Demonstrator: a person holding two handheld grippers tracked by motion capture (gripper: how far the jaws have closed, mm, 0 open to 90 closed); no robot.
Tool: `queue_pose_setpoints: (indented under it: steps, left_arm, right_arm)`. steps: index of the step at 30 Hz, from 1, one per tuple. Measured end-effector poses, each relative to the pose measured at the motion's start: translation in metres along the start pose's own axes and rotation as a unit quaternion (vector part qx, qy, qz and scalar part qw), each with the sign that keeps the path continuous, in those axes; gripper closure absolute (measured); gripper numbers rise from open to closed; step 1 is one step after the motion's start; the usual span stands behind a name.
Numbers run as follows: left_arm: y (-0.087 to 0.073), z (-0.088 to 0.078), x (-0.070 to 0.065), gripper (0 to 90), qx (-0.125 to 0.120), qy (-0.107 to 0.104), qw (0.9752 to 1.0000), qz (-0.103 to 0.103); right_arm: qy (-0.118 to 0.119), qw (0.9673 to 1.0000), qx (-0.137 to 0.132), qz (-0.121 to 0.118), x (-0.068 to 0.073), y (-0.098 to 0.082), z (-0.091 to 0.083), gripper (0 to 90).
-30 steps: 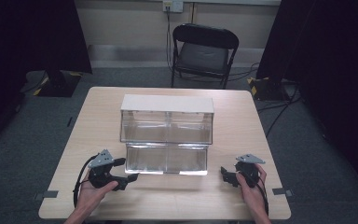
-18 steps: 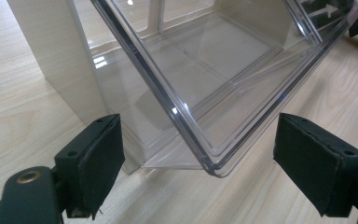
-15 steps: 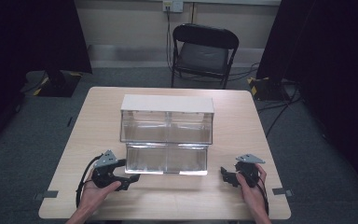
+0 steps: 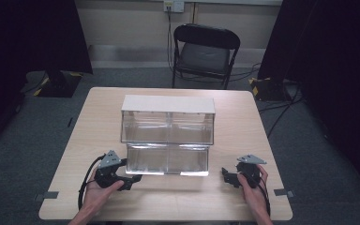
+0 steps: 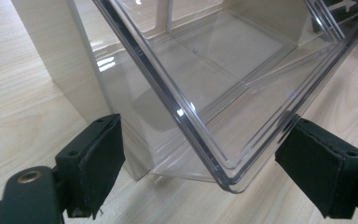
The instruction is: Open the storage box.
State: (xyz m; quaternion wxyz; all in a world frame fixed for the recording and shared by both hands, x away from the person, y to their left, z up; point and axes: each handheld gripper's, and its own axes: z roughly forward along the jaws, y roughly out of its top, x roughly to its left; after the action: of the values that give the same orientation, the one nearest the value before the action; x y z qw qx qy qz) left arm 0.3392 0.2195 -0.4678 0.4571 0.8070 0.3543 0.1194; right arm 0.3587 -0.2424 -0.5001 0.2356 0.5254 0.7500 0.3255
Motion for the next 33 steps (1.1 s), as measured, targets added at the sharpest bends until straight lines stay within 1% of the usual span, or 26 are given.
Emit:
queue_pose_setpoints:
  steps: [3, 5, 8, 16, 17, 18, 26, 33]
  left_arm:
    - [-0.0001, -0.0003, -0.0005, 15.3, -0.002, -0.002, 1.0, -0.001]
    - [0.0003, -0.0007, -0.001, 15.3, -0.004, -0.008, 1.0, 0.0]
    - [0.0007, -0.0014, -0.0023, 15.1, -0.002, -0.005, 1.0, 0.001]
    - [0.0003, -0.0014, -0.0017, 15.4, -0.003, -0.01, 0.9999, -0.004]
    - [-0.0001, -0.0011, -0.0013, 15.4, -0.002, -0.012, 0.9998, -0.014]
    - [-0.0007, -0.0008, -0.0005, 15.4, -0.005, -0.017, 0.9997, -0.017]
    - [-0.0004, -0.0022, -0.002, 16.2, -0.003, -0.009, 0.9999, -0.008]
    - [-0.0006, -0.0026, -0.0024, 16.8, -0.004, -0.009, 0.9999, -0.01]
  right_arm:
    - [0.0, 1.0, 0.0, 0.0, 0.0, 0.0, 0.0, 13.1]
    - [0.0, 1.0, 0.0, 0.0, 0.0, 0.0, 0.0, 13.2]
    - [0.0, 1.0, 0.0, 0.0, 0.0, 0.0, 0.0, 13.2]
    - [0.0, 1.0, 0.0, 0.0, 0.0, 0.0, 0.0, 13.2]
    - [0.0, 1.0, 0.0, 0.0, 0.0, 0.0, 0.0, 13.2]
    - [0.0, 1.0, 0.0, 0.0, 0.0, 0.0, 0.0, 13.2]
    - [0.0, 1.0, 0.0, 0.0, 0.0, 0.0, 0.0, 13.1]
    - [0.0, 1.0, 0.0, 0.0, 0.0001, 0.0, 0.0, 13.2]
